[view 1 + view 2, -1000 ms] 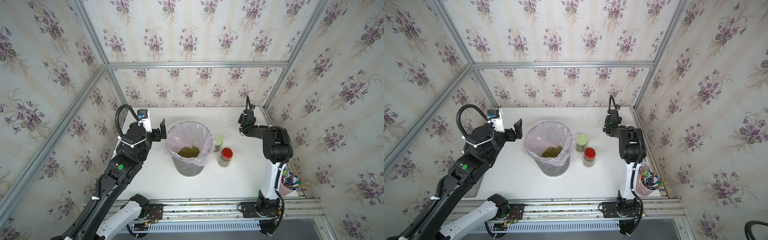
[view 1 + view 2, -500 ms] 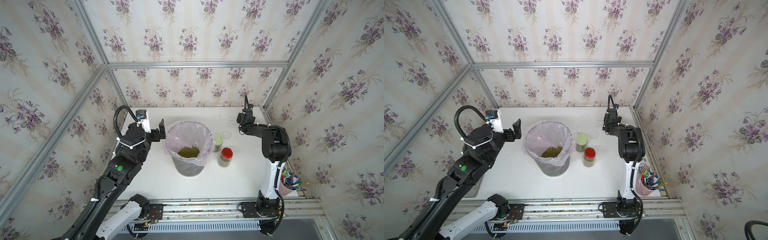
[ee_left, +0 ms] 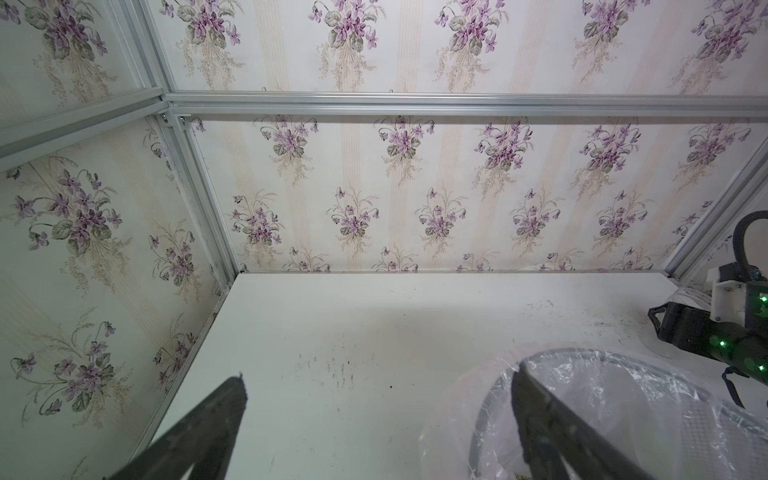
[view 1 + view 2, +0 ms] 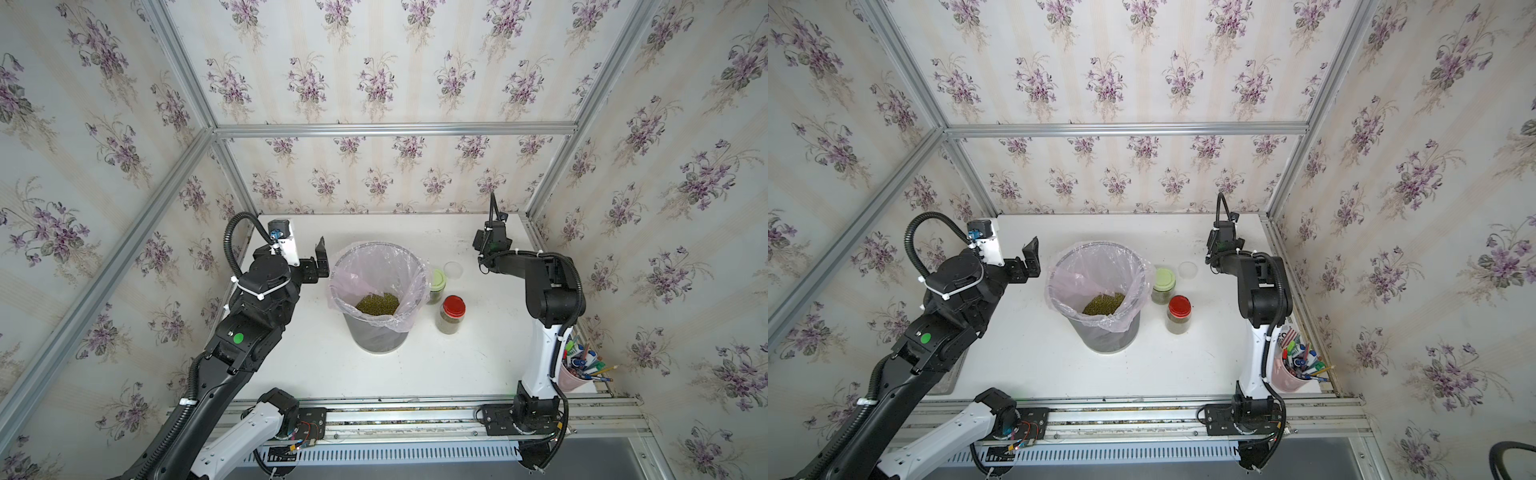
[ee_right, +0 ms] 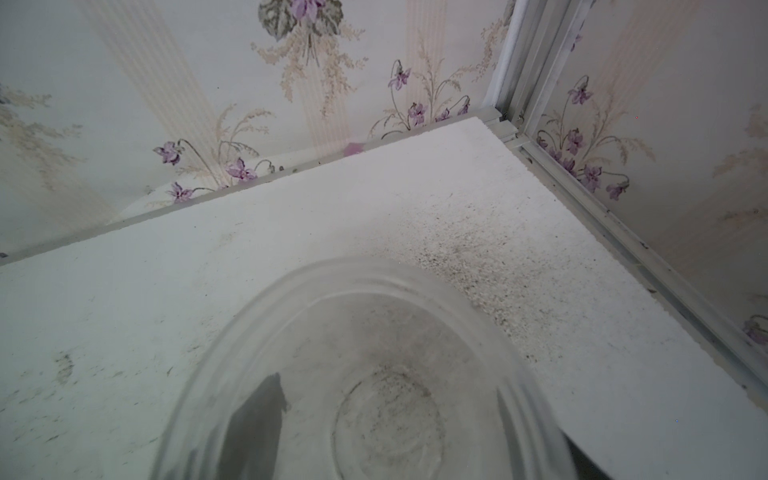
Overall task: Empty moldy mung beans from jars
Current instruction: Place the jar at the center of the board.
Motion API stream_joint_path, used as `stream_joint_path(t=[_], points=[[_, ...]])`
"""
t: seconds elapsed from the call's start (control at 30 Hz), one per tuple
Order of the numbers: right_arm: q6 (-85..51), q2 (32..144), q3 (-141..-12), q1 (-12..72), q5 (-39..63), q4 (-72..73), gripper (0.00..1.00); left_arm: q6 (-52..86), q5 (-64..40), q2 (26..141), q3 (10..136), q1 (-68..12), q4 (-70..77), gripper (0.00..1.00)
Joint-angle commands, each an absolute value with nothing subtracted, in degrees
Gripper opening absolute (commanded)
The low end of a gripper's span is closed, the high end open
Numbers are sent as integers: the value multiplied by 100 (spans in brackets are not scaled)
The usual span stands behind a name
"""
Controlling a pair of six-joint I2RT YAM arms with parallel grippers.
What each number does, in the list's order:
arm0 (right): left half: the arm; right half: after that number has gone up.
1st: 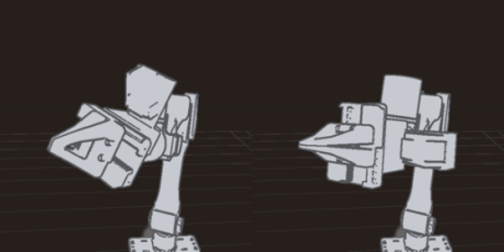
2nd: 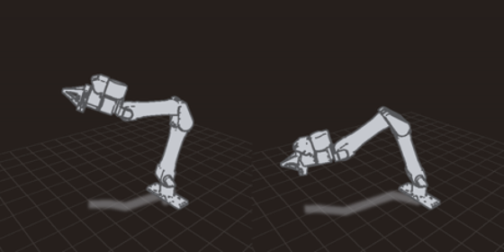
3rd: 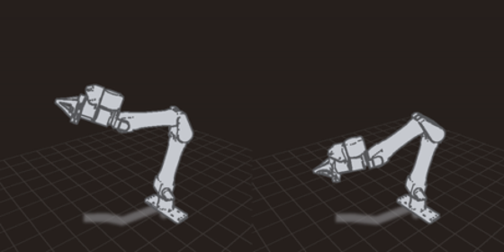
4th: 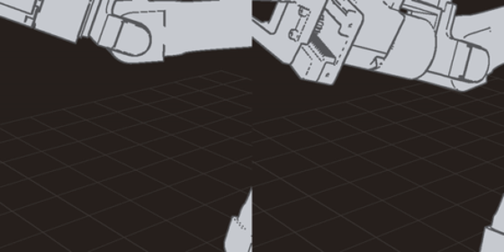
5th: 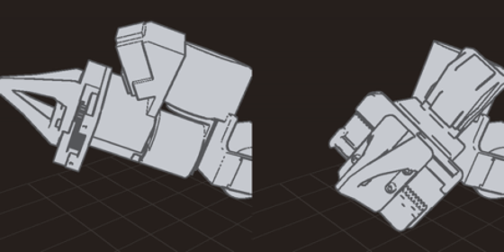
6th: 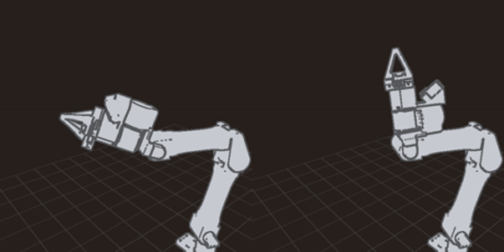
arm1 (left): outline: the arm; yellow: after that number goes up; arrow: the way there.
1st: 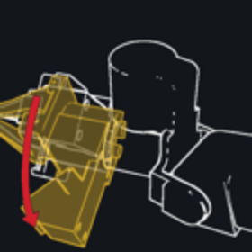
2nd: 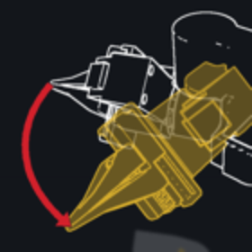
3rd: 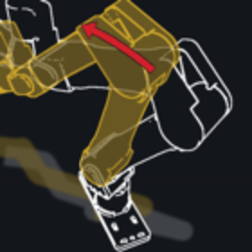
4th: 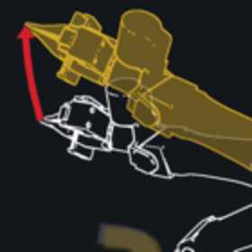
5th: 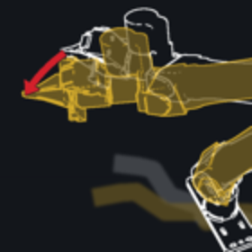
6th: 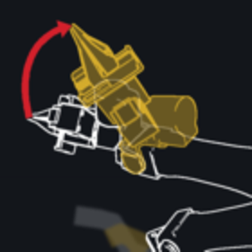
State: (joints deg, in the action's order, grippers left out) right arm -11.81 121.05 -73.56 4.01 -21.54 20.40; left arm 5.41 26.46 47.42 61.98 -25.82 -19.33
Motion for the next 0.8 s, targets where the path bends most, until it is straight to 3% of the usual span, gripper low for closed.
stream_joint_path(t=[0.0,0.3,0.43,0.77], points=[[-1371,11959,-7348,394,-2162,1806,80,633,2752,4733,6196,-2577,-1740,100],[-1594,11459,-7539,421,-2300,273,86,672,2877,4724,6220,-2581,-1742,100],[-1793,11152,-7630,428,-1650,-483,85,717,2912,4725,6244,-2583,-1775,100],[-2275,9967,-7374,706,-1226,-1962,85,589,3014,4699,6351,-2579,-1935,100]])
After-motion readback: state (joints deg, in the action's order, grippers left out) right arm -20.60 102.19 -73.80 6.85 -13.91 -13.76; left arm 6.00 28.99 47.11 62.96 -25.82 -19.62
